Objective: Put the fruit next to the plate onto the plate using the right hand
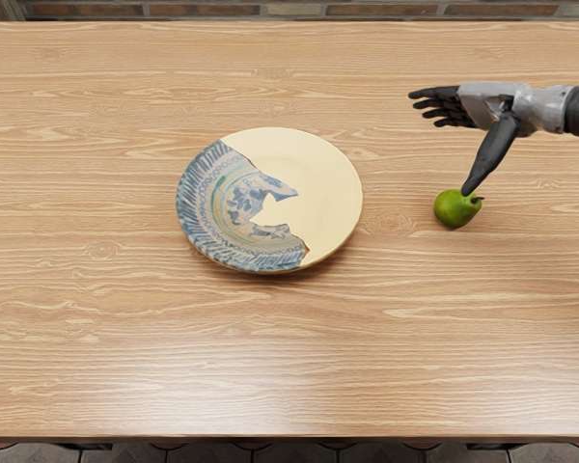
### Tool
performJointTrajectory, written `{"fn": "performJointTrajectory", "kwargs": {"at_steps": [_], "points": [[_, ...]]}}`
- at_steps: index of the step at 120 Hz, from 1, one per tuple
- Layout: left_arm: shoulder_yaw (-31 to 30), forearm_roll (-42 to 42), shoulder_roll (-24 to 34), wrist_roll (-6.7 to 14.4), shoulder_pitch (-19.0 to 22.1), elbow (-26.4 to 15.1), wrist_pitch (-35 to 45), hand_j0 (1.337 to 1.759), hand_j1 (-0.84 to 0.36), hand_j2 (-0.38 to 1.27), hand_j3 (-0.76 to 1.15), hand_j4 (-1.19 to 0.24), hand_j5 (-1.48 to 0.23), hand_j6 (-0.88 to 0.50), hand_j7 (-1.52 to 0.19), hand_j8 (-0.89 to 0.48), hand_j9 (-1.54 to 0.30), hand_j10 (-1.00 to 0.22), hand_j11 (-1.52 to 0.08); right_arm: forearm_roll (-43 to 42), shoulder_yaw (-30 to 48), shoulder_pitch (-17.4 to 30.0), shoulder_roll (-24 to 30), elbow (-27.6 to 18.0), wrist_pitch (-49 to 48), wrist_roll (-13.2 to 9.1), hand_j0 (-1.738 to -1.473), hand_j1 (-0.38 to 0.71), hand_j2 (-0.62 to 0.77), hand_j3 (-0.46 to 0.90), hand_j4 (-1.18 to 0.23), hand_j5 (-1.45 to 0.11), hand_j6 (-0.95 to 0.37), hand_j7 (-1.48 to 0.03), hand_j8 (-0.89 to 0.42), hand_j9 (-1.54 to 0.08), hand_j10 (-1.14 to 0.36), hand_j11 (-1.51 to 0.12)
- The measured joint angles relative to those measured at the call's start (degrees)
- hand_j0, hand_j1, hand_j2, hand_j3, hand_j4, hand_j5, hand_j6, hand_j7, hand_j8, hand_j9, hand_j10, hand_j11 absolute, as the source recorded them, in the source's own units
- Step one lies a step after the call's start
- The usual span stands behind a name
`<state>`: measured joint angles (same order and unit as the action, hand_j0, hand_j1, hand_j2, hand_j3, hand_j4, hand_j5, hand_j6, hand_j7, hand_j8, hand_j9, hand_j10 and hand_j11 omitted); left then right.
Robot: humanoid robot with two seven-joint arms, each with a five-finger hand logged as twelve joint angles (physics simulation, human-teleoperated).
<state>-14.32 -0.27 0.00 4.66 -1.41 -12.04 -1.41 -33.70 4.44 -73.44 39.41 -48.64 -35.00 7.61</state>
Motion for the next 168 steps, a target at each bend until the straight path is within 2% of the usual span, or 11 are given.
{"fn": "performJointTrajectory", "kwargs": {"at_steps": [23, 30, 35, 42, 59, 66, 74, 95, 111, 128, 168], "points": [[0.00, -0.01, 0.00, 0.00, 0.00, 0.00, 0.00, 1.658, 0.35, 0.00, 0.00, 0.00, 0.00, 0.00, 0.00, 0.00, 0.00, 0.00, 0.00, 0.01, 0.21, -0.39, -0.51, -0.27, 0.00, -0.06, -1.658, -0.32, 0.00, 0.00, -0.03, -0.03, -0.03, -0.03, -0.03, -0.03, -0.03, -0.03], [0.00, 0.00, 0.00, 0.00, 0.00, 0.00, 0.00, 1.658, 0.35, 0.00, 0.00, 0.00, 0.00, 0.00, 0.00, 0.00, 0.00, 0.00, 0.00, 0.02, 0.31, -1.07, -1.02, -0.68, 0.00, -1.66, -1.658, -0.32, 0.00, 0.00, -0.03, -0.03, -0.03, -0.03, -0.03, -0.03, -0.03, -0.03], [0.00, 0.00, 0.00, 0.00, 0.00, 0.00, 0.00, 1.658, 0.35, 0.00, 0.00, 0.00, 0.00, 0.00, 0.00, 0.00, 0.00, 0.00, 0.00, 0.07, 0.36, -1.89, -1.44, -1.16, 0.00, -5.08, -1.658, -0.32, 0.00, 0.00, -0.03, -0.03, -0.03, -0.03, -0.03, -0.03, -0.03, -0.03], [0.00, 0.00, 0.00, 0.00, 0.00, 0.00, 0.00, 1.658, 0.35, 0.00, 0.00, 0.00, 0.00, 0.00, 0.00, 0.00, 0.00, 0.00, 0.00, 0.19, 0.43, -3.33, -2.12, -2.19, 0.00, -11.63, -1.658, -0.32, 0.00, 0.00, -0.03, -0.03, -0.03, -0.03, -0.03, -0.03, -0.03, -0.03], [0.00, 0.00, 0.00, 0.00, 0.00, 0.00, 0.00, 1.658, 0.35, 0.00, 0.00, 0.00, 0.00, 0.00, 0.00, 0.00, 0.00, 0.00, 0.00, 0.16, 4.88, -5.46, -2.72, -6.52, -0.01, -31.86, -1.658, -0.32, 0.00, 0.00, -0.03, -0.03, -0.03, -0.03, -0.03, -0.03, -0.03, -0.03], [0.00, 0.00, 0.00, 0.00, 0.00, 0.00, 0.00, 1.658, 0.35, 0.00, 0.00, 0.00, 0.00, 0.00, 0.00, 0.00, 0.00, 0.00, 0.00, -1.53, 6.16, -5.96, -2.75, -9.24, -0.01, -36.48, -1.658, -0.32, 0.00, 0.00, -0.03, -0.03, -0.03, -0.03, -0.03, -0.03, -0.03, -0.03], [0.00, 0.00, 0.00, 0.00, 0.00, 0.00, 0.00, 1.658, 0.35, 0.00, 0.00, 0.00, 0.00, 0.00, 0.00, 0.00, 0.00, 0.00, 0.00, -4.80, 6.92, -6.14, -2.68, -13.82, -0.01, -39.38, -1.658, -0.32, 0.00, 0.00, -0.03, -0.03, -0.03, -0.03, -0.03, -0.03, -0.03, -0.03], [-0.01, 0.00, 0.00, 0.00, 0.00, 0.00, 0.00, 1.658, 0.35, 0.00, 0.00, 0.00, 0.00, 0.00, 0.00, 0.00, 0.00, 0.00, 0.00, -11.64, 7.14, -5.18, -1.85, -25.01, 4.30, -42.01, -1.658, -0.32, -0.01, 0.00, -0.03, -0.04, -0.03, -0.04, -0.03, -0.04, -0.03, -0.04], [-0.01, 0.00, 0.00, 0.00, 0.00, 0.01, 0.00, 1.658, 0.35, 0.00, 0.00, 0.00, 0.00, 0.00, 0.00, 0.00, 0.00, 0.00, 0.00, -17.09, 6.90, -2.18, -1.22, -29.43, 12.63, -42.45, -1.658, -0.32, -0.01, 0.00, -0.03, -0.04, -0.03, -0.04, -0.03, -0.04, -0.03, -0.04], [-0.01, 0.00, 0.00, 0.00, 0.00, 0.00, 0.00, 1.658, 0.35, 0.00, 0.00, 0.00, 0.00, 0.00, 0.00, 0.00, 0.00, 0.00, 0.00, -23.64, 6.83, 1.83, -1.58, -31.32, 20.53, -42.57, -1.658, -0.32, 0.00, 0.00, -0.03, -0.04, -0.03, -0.04, -0.03, -0.04, -0.03, -0.04], [0.00, 0.00, 0.00, 0.00, 0.00, 0.00, 0.00, 1.658, 0.35, 0.00, 0.00, 0.00, 0.00, 0.00, 0.00, 0.00, 0.00, 0.00, 0.00, -30.04, 6.76, 9.90, -2.38, -31.51, 30.56, -42.61, -1.658, -0.31, 0.00, 0.00, -0.03, -0.04, -0.04, -0.04, -0.03, -0.04, -0.03, -0.04]]}}
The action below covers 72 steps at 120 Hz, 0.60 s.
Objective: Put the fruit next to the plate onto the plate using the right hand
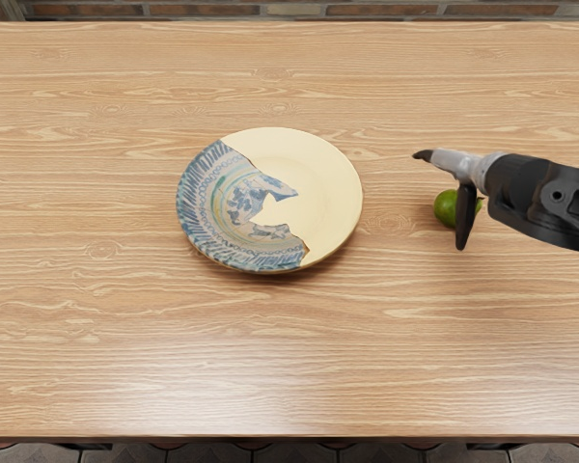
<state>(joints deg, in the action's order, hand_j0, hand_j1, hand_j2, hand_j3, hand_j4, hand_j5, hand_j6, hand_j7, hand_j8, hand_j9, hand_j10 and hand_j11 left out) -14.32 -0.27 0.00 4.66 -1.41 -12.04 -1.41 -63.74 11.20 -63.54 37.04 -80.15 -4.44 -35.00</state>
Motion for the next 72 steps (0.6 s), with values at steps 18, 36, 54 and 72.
{"fn": "performJointTrajectory", "kwargs": {"at_steps": [18, 36, 54, 72], "points": [[0.00, 0.00, 0.00, 0.00, 0.00, 0.01, 0.00, 1.658, 0.35, 0.00, 0.00, 0.00, 0.00, 0.00, 0.00, 0.00, 0.00, 0.00, 0.00, -1.79, -1.09, 1.40, -0.55, 0.65, 4.02, 0.00, -1.658, -0.31, 0.00, 0.00, -0.04, -0.04, -0.04, -0.04, -0.04, -0.04, -0.03, -0.04], [0.00, 0.00, 0.00, 0.00, 0.00, 0.01, 0.00, 1.658, 0.35, 0.00, 0.00, 0.00, 0.00, 0.00, 0.00, 0.00, 0.00, 0.00, 0.00, -3.02, -1.68, 1.97, -0.71, 1.83, 6.06, 0.00, -1.658, -0.31, 0.00, 0.00, -0.04, -0.04, -0.04, -0.04, -0.04, -0.04, -0.04, -0.04], [0.00, 0.00, 0.00, 0.00, 0.00, 0.00, 0.00, 1.658, 0.35, 0.00, 0.00, 0.00, 0.00, 0.00, 0.00, 0.00, 0.00, 0.00, 0.00, -3.92, -2.09, 2.61, -1.58, 2.94, 7.19, 0.00, -1.658, -0.31, 0.00, 0.00, -0.04, -0.04, -0.04, -0.04, -0.04, -0.04, -0.04, -0.04], [0.01, -0.01, 0.00, 0.00, 0.00, 0.00, 0.00, 1.658, 0.35, 0.00, 0.00, 0.00, 0.00, 0.00, 0.00, 0.00, 0.00, 0.00, 0.00, -4.81, -3.07, 2.79, -3.79, 5.46, 7.85, 0.00, -1.658, -0.31, 0.00, 0.00, -0.04, -0.04, -0.04, -0.04, -0.04, -0.04, -0.04, -0.04]]}}
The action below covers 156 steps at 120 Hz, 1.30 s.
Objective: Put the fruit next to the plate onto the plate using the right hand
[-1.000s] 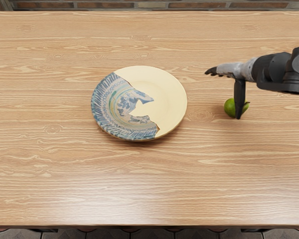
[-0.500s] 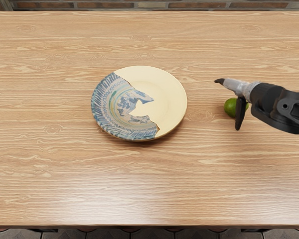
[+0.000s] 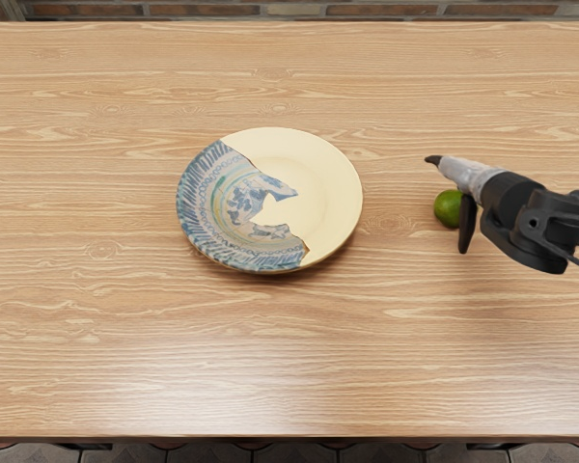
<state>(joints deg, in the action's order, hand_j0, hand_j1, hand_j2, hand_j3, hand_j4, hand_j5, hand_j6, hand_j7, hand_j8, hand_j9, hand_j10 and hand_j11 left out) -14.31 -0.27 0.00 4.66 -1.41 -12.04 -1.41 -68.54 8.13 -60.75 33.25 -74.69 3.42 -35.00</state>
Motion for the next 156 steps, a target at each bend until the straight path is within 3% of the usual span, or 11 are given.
{"fn": "performJointTrajectory", "kwargs": {"at_steps": [24, 70, 126, 136, 156], "points": [[0.00, 0.00, 0.00, 0.00, 0.00, 0.00, 0.00, 1.658, 0.35, 0.00, 0.00, 0.00, 0.00, 0.00, 0.00, 0.00, 0.00, 0.00, 0.00, -0.88, -1.42, -0.08, -1.28, 1.76, 1.65, 0.00, -1.658, -0.30, -0.01, 0.00, -0.04, -0.05, -0.04, -0.05, -0.04, -0.05, -0.04, -0.05], [-0.01, 0.00, 0.00, 0.00, 0.00, 0.01, 0.00, 1.658, 0.35, 0.00, 0.00, 0.00, 0.00, 0.00, 0.00, 0.00, 0.00, 0.00, 0.00, -1.08, -1.75, -0.27, -2.66, 4.32, 2.02, 0.00, -1.658, -0.19, -0.02, 0.00, -0.14, -0.17, -0.14, -0.17, -0.14, -0.17, -0.14, -0.17], [-0.01, -0.01, 0.00, 0.00, 0.00, 0.00, 0.00, 1.658, 0.35, 0.00, 0.00, 0.00, 0.00, 0.00, 0.00, 0.00, 0.00, 0.00, 0.00, -1.08, -1.95, 0.29, -3.18, 4.75, 2.47, 0.00, -1.658, 0.09, -0.07, 0.00, -0.37, -0.47, -0.37, -0.47, -0.37, -0.47, -0.37, -0.47], [0.00, 0.00, 0.00, 0.00, 0.00, 0.00, 0.00, 1.658, 0.35, 0.00, 0.00, 0.00, 0.00, 0.00, 0.00, 0.00, 0.00, 0.00, 0.00, -1.07, -2.05, 0.45, -3.21, 4.72, 2.84, -0.02, -1.658, 0.13, -0.05, 0.00, -0.41, -0.53, -0.41, -0.53, -0.41, -0.53, -0.41, -0.53], [0.00, 0.00, 0.00, 0.00, 0.00, 0.00, 0.00, 1.658, 0.35, 0.00, 0.00, 0.00, 0.00, 0.00, 0.00, 0.00, 0.00, 0.00, 0.00, -1.30, -2.11, 0.59, -3.48, 4.60, 3.14, -0.09, -1.653, 0.21, 0.13, 0.00, -0.58, -0.74, -0.43, -0.74, -0.34, -0.74, -0.45, -0.75]]}}
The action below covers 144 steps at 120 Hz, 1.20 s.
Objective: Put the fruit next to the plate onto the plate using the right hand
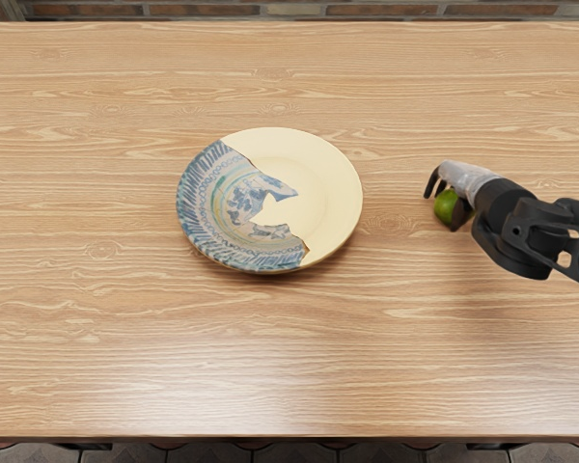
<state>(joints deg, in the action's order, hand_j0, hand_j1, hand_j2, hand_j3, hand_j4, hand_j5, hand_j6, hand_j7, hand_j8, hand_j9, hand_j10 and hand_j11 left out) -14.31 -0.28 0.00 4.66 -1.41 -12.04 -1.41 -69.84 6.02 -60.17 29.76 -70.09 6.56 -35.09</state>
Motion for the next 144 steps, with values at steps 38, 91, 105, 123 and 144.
{"fn": "performJointTrajectory", "kwargs": {"at_steps": [38, 91, 105, 123, 144], "points": [[-0.01, 0.01, 0.00, 0.00, 0.00, 0.00, 0.00, 1.658, 0.35, 0.00, 0.00, 0.00, 0.00, 0.00, 0.00, 0.00, 0.00, 0.00, 0.00, 0.74, 0.44, -0.30, -0.52, 0.04, -0.22, -0.17, -1.645, 0.16, 0.24, 0.00, -0.79, -1.08, -0.46, -1.05, -0.30, -1.05, -0.45, -1.05], [-0.01, 0.01, 0.00, 0.00, 0.00, 0.00, 0.00, 1.658, 0.35, 0.00, 0.00, 0.00, 0.00, 0.00, 0.00, 0.00, 0.00, 0.00, 0.00, 1.72, 0.60, -4.80, -0.58, -0.90, -1.63, -0.14, -1.649, 0.11, 0.22, 0.00, -0.79, -1.28, -0.46, -1.12, -0.27, -1.24, -0.40, -1.21], [-0.01, 0.01, 0.00, 0.00, 0.00, 0.00, 0.00, 1.658, 0.35, 0.00, 0.00, 0.00, 0.00, 0.00, 0.00, 0.00, 0.00, 0.00, 0.00, 2.94, 0.63, -7.08, -0.65, -1.35, -3.29, -0.07, -1.651, 0.11, 0.22, 0.00, -0.79, -1.30, -0.45, -1.13, -0.26, -1.26, -0.38, -1.24], [-0.02, 0.01, 0.00, 0.00, 0.00, 0.00, 0.02, 1.658, 0.35, 0.00, 0.00, 0.00, 0.00, 0.00, 0.00, 0.00, 0.00, 0.00, 0.00, 4.14, 0.64, -9.78, -2.17, -1.43, -5.89, -0.05, -1.652, 0.14, 0.28, 0.00, -0.79, -1.32, -0.44, -1.13, -0.24, -1.27, -0.36, -1.25], [-0.02, 0.01, 0.00, 0.00, 0.00, 0.00, 0.00, 1.658, 0.35, 0.00, 0.00, 0.00, 0.00, 0.00, 0.00, 0.00, 0.00, 0.00, 0.00, 5.76, 0.63, -12.55, -4.61, -1.19, -7.78, -0.05, -1.653, 0.16, 0.28, 0.00, -0.78, -1.33, -0.42, -1.13, -0.22, -1.26, -0.35, -1.24]]}}
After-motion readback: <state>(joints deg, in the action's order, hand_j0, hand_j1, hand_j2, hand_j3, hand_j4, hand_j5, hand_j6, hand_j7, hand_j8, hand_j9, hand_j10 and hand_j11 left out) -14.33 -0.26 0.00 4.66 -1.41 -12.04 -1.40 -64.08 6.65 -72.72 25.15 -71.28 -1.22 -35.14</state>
